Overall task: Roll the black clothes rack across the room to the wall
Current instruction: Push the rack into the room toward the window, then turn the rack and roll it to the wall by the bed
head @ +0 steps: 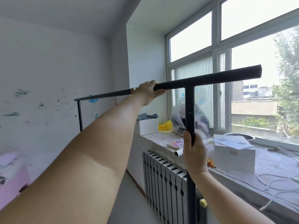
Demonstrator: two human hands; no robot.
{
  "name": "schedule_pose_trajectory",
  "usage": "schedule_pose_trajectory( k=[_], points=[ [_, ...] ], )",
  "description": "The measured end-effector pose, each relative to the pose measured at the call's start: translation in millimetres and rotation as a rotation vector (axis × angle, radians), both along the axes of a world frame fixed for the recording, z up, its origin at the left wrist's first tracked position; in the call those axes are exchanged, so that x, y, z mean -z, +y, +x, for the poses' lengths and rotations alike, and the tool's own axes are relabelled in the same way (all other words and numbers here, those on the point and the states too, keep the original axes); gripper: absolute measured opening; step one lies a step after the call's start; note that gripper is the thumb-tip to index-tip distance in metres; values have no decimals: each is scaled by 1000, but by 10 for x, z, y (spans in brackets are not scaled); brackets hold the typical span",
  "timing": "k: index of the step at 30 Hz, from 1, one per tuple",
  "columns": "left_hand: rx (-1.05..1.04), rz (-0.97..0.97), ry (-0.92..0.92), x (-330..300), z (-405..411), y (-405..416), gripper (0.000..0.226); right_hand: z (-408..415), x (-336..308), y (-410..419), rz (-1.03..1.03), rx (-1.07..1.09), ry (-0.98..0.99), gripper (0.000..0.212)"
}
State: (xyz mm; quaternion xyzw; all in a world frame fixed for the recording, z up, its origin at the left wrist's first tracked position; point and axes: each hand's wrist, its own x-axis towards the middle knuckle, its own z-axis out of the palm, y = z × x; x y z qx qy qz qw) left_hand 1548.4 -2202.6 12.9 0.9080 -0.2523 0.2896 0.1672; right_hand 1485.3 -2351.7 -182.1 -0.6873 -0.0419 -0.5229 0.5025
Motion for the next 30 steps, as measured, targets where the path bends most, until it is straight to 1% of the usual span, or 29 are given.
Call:
schedule_pose_trajectory(
  k=[3,5,8,12,19,24,30],
  points=[
    [5,-33,18,1,76,59,50,116,-15,67,-6,-45,7,24],
    [-22,-23,-5,8,123,107,47,168,-12,98,2,-71,14,23],
    [-72,6,-37,1,209,174,49,280,-3,156,-1,-104,13,23],
    [-118,-14,-47,5,342,277,51,431,-6,253,1,-155,25,20],
    [-143,-55,-3,15,520,390,46,714,-46,418,7,-203,54,22],
    [-123,-70,67,-1,748,497,55,1001,-60,529,13,-213,70,23],
    [-95,-89,59,52,1140,643,58,1404,-78,647,4,-204,67,24]
  ],
)
